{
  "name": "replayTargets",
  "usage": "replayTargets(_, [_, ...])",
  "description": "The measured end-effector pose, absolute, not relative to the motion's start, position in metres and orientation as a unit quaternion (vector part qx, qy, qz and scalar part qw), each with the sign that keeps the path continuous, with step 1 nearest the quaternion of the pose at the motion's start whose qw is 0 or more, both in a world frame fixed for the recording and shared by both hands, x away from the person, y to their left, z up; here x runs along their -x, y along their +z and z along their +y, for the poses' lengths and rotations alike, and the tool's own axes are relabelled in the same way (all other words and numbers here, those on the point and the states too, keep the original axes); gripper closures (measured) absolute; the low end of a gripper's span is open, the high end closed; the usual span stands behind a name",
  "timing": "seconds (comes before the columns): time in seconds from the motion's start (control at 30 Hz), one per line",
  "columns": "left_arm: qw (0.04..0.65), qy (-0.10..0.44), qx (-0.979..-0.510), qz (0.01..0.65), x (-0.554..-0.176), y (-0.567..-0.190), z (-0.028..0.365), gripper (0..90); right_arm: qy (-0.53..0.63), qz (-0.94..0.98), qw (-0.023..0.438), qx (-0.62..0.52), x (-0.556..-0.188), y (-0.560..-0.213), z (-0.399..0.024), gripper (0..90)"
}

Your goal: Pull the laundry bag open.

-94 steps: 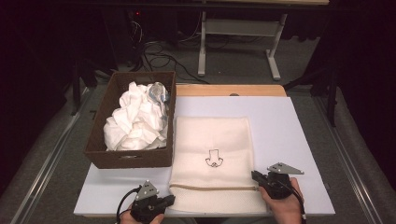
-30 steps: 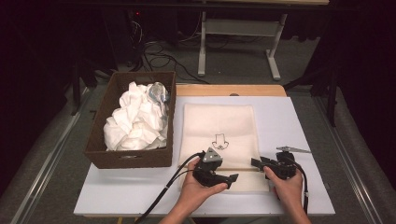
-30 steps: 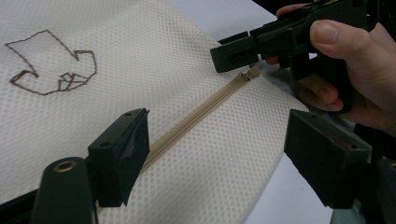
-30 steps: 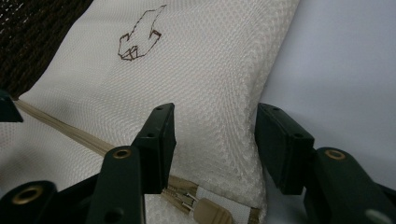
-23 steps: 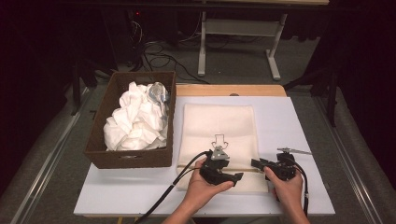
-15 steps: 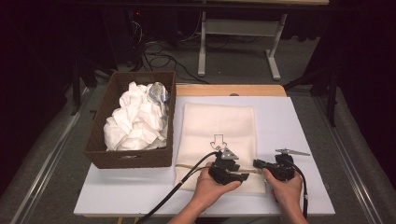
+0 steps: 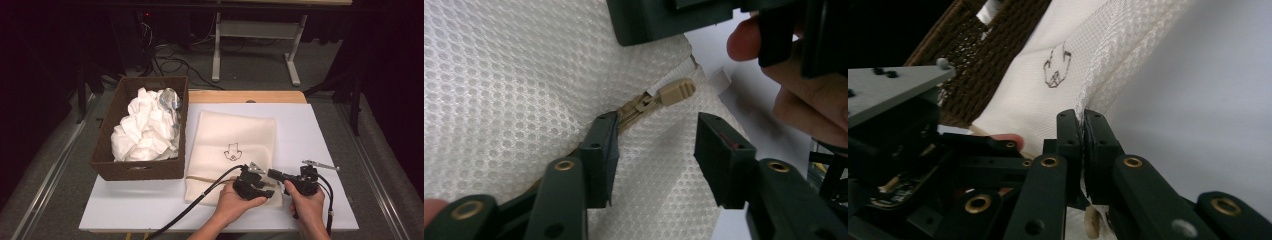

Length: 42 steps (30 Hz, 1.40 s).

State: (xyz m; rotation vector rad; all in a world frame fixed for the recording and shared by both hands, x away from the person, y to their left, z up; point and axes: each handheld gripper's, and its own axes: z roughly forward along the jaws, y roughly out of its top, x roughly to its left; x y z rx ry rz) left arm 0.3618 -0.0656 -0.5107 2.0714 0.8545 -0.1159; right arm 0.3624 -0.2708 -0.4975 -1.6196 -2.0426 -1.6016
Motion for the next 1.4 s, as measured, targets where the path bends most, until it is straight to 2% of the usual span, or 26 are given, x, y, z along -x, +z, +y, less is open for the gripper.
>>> replayTargets(0.13, [0.447, -0.042, -0.82, 0.354, -0.362, -0.508, -0.066, 49.6, -0.534, -0.666, 0.039, 0.519, -0.361, -0.495, -0.268, 87.5])
replayTargets(0.2, [0.446, -0.04, -0.819, 0.358, -0.361, -0.508, -0.066, 52.1, -0.536, -0.666, 0.039, 0.518, -0.36, -0.494, -0.269, 87.5])
replayTargets(0.37, [0.436, -0.031, -0.819, 0.37, -0.363, -0.507, -0.063, 79.3, -0.529, -0.672, 0.007, 0.517, -0.359, -0.493, -0.271, 87.5])
replayTargets(0.57, [0.449, -0.04, -0.817, 0.358, -0.361, -0.505, -0.061, 83.9, -0.531, -0.675, -0.004, 0.512, -0.358, -0.492, -0.271, 86.2])
replayTargets(0.67, [0.469, -0.056, -0.806, 0.356, -0.362, -0.505, -0.057, 84.3, -0.53, -0.677, -0.016, 0.51, -0.357, -0.492, -0.272, 82.1])
replayTargets(0.87, [0.489, -0.067, -0.795, 0.352, -0.363, -0.499, -0.051, 87.6, -0.523, -0.651, -0.006, 0.55, -0.358, -0.5, -0.279, 59.9])
replayTargets(0.9, [0.489, -0.067, -0.795, 0.352, -0.363, -0.499, -0.051, 87.6, -0.523, -0.651, -0.006, 0.55, -0.358, -0.5, -0.279, 59.9])
replayTargets(0.93, [0.491, -0.068, -0.794, 0.352, -0.363, -0.499, -0.051, 87.6, -0.535, -0.636, 0.017, 0.556, -0.358, -0.502, -0.281, 62.8])
replayTargets(1.07, [0.49, -0.072, -0.793, 0.355, -0.364, -0.5, -0.051, 87.6, -0.537, -0.632, 0.034, 0.558, -0.356, -0.503, -0.276, 70.5])
replayTargets(1.13, [0.493, -0.071, -0.791, 0.356, -0.364, -0.5, -0.05, 87.7, -0.54, -0.629, 0.028, 0.558, -0.355, -0.503, -0.275, 76.7])
replayTargets(1.17, [0.493, -0.071, -0.791, 0.356, -0.364, -0.5, -0.05, 87.7, -0.54, -0.629, 0.028, 0.558, -0.355, -0.503, -0.275, 76.7])
replayTargets(1.2, [0.494, -0.072, -0.789, 0.358, -0.364, -0.5, -0.05, 87.7, -0.544, -0.63, 0.023, 0.554, -0.353, -0.501, -0.274, 81.4])
replayTargets(1.4, [0.499, -0.071, -0.776, 0.379, -0.363, -0.502, -0.045, 87.7, -0.531, -0.648, -0.019, 0.545, -0.351, -0.494, -0.267, 83.4])
